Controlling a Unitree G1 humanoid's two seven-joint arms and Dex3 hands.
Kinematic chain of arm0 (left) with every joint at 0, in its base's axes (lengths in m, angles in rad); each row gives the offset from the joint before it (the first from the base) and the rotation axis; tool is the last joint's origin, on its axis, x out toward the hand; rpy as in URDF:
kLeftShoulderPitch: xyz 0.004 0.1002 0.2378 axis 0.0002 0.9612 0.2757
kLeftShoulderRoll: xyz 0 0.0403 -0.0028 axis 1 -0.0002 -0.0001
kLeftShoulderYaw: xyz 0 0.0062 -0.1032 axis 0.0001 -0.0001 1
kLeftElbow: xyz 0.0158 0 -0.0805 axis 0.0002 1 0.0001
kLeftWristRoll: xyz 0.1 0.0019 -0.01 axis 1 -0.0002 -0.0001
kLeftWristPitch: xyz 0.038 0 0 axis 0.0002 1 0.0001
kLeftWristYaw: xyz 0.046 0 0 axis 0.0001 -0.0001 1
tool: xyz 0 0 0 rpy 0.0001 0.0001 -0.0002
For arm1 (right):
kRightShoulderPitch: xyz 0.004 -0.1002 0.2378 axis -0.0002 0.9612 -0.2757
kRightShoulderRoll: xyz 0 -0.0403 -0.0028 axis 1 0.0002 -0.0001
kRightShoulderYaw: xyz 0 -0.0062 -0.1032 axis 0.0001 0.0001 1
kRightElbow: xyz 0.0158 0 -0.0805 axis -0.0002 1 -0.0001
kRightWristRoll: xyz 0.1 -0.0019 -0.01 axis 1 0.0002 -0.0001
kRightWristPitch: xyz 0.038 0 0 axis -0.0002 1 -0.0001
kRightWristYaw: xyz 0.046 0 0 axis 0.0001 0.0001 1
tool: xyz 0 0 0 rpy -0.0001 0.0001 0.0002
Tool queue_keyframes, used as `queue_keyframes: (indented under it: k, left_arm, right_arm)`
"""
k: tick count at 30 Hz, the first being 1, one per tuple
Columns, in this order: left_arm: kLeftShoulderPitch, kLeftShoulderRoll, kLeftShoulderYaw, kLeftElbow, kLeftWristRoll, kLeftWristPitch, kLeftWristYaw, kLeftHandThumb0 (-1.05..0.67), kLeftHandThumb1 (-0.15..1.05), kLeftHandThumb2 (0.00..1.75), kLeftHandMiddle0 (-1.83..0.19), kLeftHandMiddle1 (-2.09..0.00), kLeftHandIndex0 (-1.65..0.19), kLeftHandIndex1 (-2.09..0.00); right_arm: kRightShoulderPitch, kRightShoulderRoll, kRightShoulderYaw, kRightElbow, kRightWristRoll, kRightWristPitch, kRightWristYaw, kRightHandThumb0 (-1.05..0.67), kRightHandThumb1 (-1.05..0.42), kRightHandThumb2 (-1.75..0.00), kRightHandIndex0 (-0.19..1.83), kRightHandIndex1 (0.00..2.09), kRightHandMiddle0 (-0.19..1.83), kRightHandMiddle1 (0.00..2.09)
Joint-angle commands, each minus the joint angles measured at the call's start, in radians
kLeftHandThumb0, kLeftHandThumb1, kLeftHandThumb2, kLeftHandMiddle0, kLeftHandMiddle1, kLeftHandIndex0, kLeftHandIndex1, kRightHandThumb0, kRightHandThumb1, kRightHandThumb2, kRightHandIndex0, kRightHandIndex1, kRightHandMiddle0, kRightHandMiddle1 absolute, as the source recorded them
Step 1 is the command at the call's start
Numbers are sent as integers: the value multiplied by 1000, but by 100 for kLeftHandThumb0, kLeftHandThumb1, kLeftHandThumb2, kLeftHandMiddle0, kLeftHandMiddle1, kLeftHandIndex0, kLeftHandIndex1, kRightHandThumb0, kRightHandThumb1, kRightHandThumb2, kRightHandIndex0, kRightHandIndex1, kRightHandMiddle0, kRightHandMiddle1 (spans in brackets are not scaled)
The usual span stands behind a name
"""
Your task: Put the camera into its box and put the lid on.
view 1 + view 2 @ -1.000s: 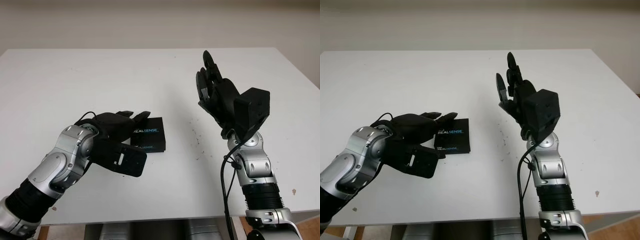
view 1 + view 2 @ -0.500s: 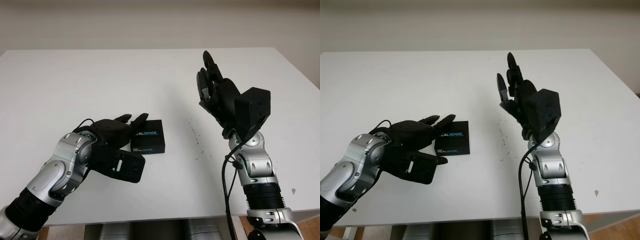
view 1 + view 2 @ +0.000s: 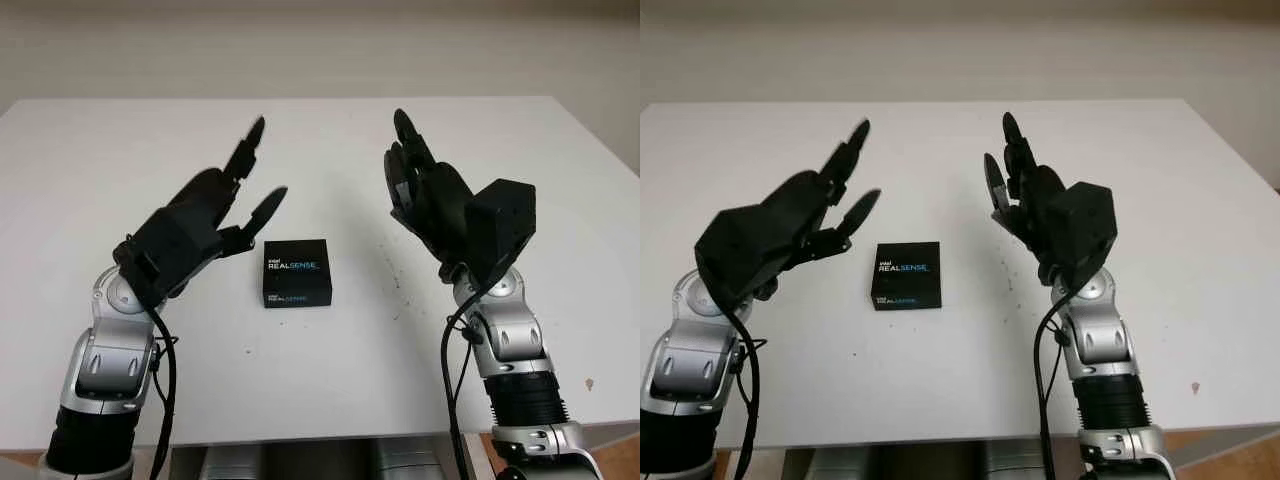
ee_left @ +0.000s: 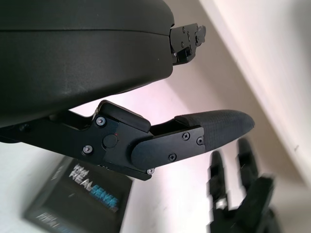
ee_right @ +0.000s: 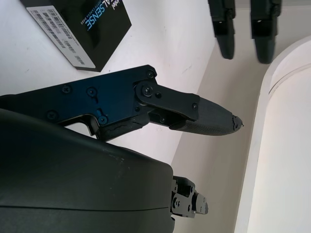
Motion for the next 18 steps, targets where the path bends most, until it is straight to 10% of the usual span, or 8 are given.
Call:
queue_keyframes:
  k: [1, 18]
  left_arm:
    - [15, -39, 38, 28, -42, -35, 53, -81, 105, 73, 19, 0, 19, 0]
    - [39, -94, 128, 258, -244, -211, 183, -83, 105, 69, 19, 0, 19, 0]
  right_arm:
    - [2, 2, -1, 7, -6, -18, -7, -75, -105, -65, -19, 4, -19, 2]
    - [4, 12, -14, 31, 3, -17, -40, -75, -105, -67, -19, 0, -19, 0]
